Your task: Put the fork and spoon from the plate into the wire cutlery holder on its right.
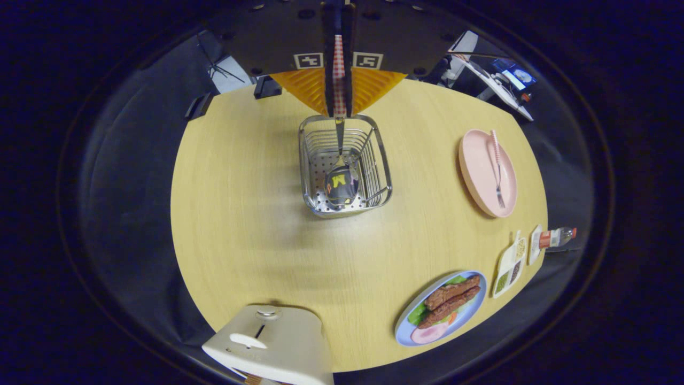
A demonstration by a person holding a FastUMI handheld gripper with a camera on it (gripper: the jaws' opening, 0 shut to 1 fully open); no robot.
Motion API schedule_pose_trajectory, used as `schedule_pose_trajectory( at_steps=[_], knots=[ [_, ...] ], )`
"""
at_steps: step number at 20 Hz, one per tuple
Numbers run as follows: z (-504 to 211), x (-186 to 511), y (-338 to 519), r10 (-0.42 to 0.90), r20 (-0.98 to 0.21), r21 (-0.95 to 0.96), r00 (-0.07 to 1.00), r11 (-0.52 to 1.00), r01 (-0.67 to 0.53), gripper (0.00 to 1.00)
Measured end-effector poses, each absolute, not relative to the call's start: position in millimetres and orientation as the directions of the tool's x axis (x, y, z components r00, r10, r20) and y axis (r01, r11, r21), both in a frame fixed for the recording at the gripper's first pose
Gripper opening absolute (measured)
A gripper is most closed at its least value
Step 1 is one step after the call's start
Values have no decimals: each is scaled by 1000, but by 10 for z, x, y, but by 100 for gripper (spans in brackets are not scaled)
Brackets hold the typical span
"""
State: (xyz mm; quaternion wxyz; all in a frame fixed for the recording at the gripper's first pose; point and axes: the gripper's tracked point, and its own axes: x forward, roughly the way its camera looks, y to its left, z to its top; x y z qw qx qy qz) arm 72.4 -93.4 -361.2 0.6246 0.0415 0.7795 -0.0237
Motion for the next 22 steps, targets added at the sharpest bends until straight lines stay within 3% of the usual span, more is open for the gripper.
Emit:
schedule_pose_trajectory(
  at_steps=[5,10,12,19,22],
  knots=[
    [-3627,779,-879,29,-976,14,-216,997,74,12],
    [-3544,876,-840,43,-992,37,-121,998,54,16],
    [-3492,883,-788,51,-996,48,-76,998,41,24],
    [-3331,865,-392,77,-992,80,103,997,23,74],
    [-3278,918,-193,62,-978,61,201,998,-14,87]
  ],
)
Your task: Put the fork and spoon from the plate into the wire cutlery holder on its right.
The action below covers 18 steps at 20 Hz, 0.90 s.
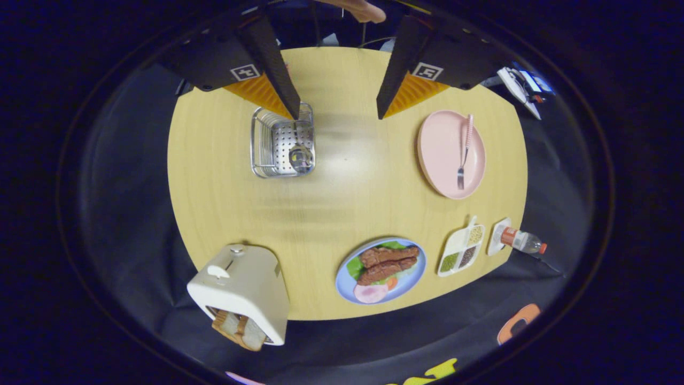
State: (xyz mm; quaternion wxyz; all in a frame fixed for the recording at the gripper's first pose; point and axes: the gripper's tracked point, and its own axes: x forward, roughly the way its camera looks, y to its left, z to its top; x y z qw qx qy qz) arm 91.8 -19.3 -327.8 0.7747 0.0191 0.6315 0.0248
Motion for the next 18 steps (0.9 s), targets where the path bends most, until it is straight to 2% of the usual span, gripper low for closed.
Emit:
schedule_pose_trajectory(
  at_steps=[3,10,18],
  knots=[
    [-3248,931,98,63,-959,53,278,998,-41,97],
    [-3420,890,885,71,-935,49,347,996,-71,97],
    [-3876,767,1830,131,-928,108,350,990,-85,97]
  ],
)
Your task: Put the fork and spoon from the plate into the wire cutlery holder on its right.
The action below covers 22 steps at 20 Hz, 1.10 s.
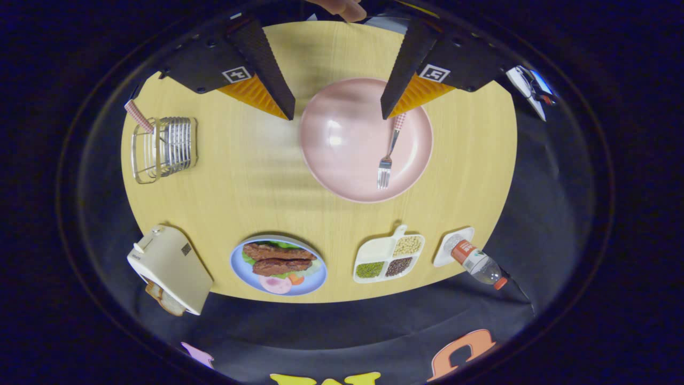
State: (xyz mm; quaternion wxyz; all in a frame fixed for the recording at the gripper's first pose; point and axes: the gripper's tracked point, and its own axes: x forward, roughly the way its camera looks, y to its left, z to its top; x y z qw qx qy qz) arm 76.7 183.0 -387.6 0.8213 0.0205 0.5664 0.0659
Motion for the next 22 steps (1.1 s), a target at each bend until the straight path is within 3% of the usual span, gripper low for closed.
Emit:
schedule_pose_trajectory(
  at_steps=[5,9,12,15,20,21,22],
  knots=[
    [-4028,811,2276,146,-899,137,413,989,-51,95],
    [-4276,733,2512,122,-907,115,404,992,-41,96],
    [-4433,694,2650,108,-914,107,391,994,-25,87],
    [-4557,690,2719,75,-911,71,406,997,-25,69],
    [-4655,617,2770,41,-906,41,422,999,-9,50],
    [-4678,596,2778,42,-906,44,421,999,-5,34],
    [-4706,585,2769,30,-909,32,415,999,-3,30]
  ],
)
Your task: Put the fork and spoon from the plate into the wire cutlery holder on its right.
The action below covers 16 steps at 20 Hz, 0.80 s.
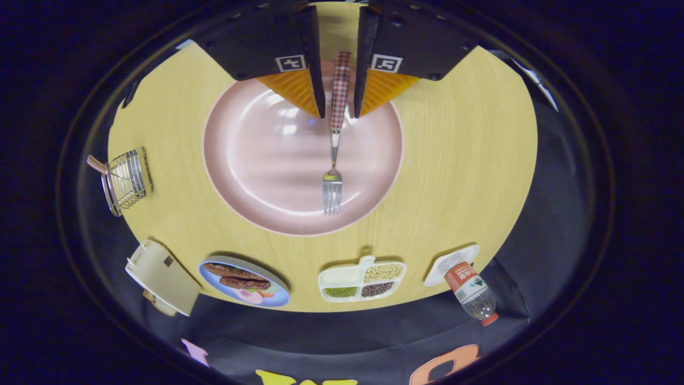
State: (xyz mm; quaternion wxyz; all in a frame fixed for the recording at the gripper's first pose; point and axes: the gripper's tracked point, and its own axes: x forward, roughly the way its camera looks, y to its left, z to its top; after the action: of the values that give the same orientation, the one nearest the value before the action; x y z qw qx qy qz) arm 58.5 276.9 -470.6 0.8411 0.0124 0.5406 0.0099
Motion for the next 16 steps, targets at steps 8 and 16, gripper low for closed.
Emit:
schedule_pose_trajectory(
  at_steps=[8,16],
  knots=[
    [-4597,555,2647,50,-902,53,429,999,-4,3],
    [-4125,385,2214,82,-888,91,452,996,-1,3]
  ],
)
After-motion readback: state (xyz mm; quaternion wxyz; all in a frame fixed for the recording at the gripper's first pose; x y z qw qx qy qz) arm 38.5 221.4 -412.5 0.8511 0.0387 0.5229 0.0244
